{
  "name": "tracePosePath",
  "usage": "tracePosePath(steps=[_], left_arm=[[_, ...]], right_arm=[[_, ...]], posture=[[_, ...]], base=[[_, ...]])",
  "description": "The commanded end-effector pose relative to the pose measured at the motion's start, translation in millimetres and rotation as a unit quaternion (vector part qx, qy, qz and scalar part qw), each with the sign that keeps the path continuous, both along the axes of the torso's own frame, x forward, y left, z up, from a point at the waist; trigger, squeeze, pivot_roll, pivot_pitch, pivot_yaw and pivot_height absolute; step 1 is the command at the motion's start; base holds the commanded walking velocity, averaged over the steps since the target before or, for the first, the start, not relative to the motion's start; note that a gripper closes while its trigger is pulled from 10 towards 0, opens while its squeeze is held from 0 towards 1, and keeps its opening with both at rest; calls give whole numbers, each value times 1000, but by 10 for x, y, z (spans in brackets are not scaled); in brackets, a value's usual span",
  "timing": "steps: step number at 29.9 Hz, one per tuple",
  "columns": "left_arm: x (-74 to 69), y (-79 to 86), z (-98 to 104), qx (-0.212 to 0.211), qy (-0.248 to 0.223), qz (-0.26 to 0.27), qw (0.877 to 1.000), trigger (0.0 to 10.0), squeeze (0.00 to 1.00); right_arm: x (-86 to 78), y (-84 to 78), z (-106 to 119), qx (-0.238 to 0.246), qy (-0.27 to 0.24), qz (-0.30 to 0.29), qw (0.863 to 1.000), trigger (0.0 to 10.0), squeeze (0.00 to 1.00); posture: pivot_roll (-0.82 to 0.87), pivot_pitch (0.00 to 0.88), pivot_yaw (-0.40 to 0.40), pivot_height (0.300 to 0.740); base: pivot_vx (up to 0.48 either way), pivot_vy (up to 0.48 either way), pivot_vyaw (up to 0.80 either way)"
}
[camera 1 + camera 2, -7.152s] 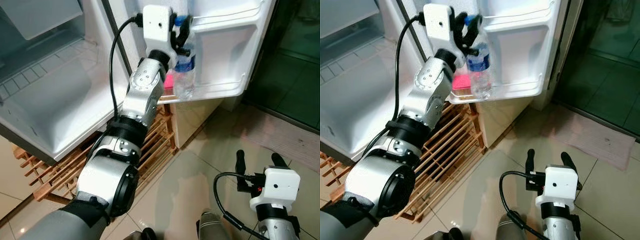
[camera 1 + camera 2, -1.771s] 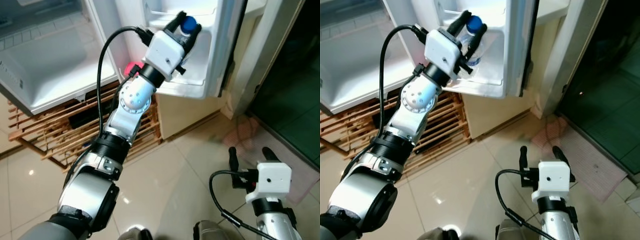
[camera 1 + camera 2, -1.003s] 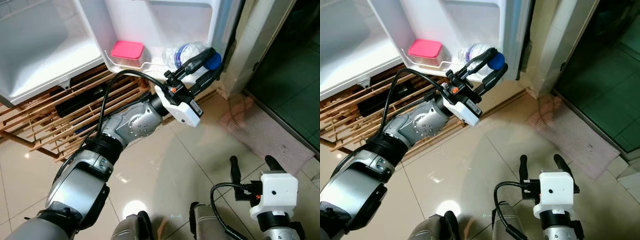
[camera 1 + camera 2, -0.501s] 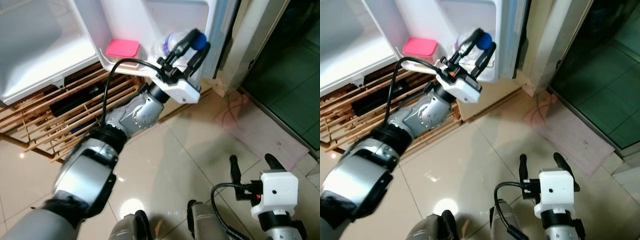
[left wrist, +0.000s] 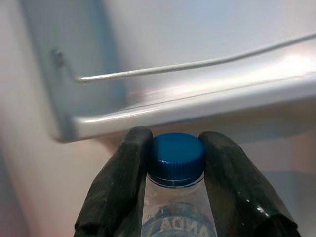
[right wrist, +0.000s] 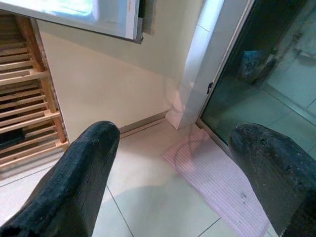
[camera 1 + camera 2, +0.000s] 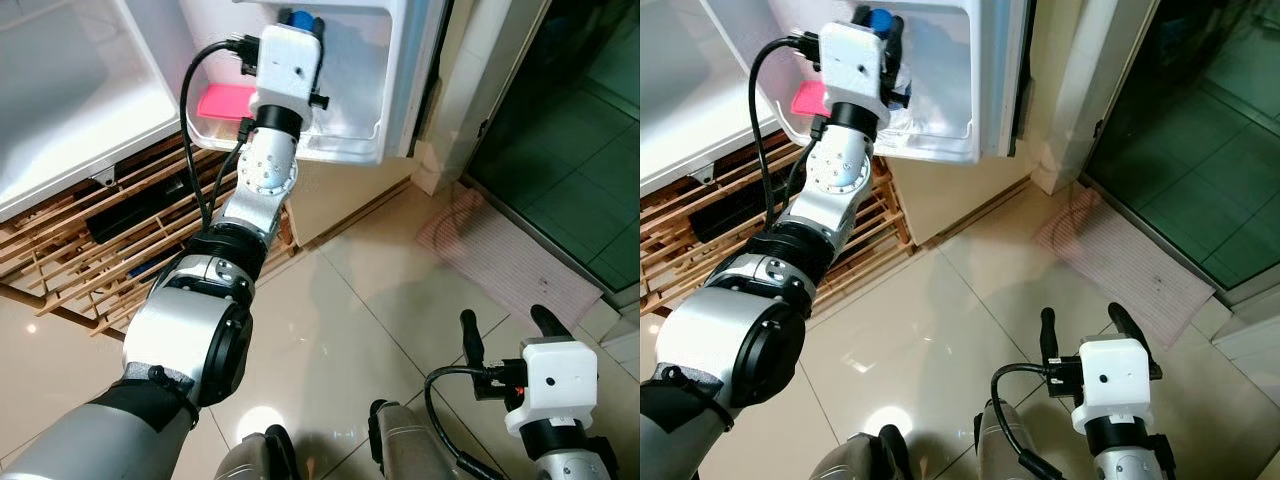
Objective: Restocking fridge
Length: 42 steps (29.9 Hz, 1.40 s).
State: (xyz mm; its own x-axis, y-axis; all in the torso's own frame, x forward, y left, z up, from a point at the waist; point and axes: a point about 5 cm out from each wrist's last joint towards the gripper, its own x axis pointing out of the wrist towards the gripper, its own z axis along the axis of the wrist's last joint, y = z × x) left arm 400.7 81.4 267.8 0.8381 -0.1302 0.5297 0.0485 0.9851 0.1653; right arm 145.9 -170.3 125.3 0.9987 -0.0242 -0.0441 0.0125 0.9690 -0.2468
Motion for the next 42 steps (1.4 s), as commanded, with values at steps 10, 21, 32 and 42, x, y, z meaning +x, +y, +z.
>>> tracePosePath(steps=[10, 21, 32, 42], left_arm=[[27, -1, -575, 3, 152, -14, 988, 10000, 1000], [69, 43, -426, -15, 144, 5, 989, 10000, 1000], [87, 57, -399, -3, 186, -18, 982, 10000, 1000], [-284, 105, -753, 49, 237, -79, 967, 10000, 1000]], right_arm=[[17, -16, 9, 1, 5, 5, 1000, 10000, 0], [37, -20, 10, 0, 4, 6, 1000, 10000, 0], [74, -42, 5, 4, 3, 1, 1000, 10000, 0], [320, -73, -3, 23, -25, -10, 999, 10000, 0]], posture=[[-381, 245, 38, 740], [-380, 241, 39, 740], [-368, 229, 44, 740], [-296, 116, 61, 740]], base=[[0, 0, 0], [0, 0, 0], [0, 0, 0], [0, 0, 0]])
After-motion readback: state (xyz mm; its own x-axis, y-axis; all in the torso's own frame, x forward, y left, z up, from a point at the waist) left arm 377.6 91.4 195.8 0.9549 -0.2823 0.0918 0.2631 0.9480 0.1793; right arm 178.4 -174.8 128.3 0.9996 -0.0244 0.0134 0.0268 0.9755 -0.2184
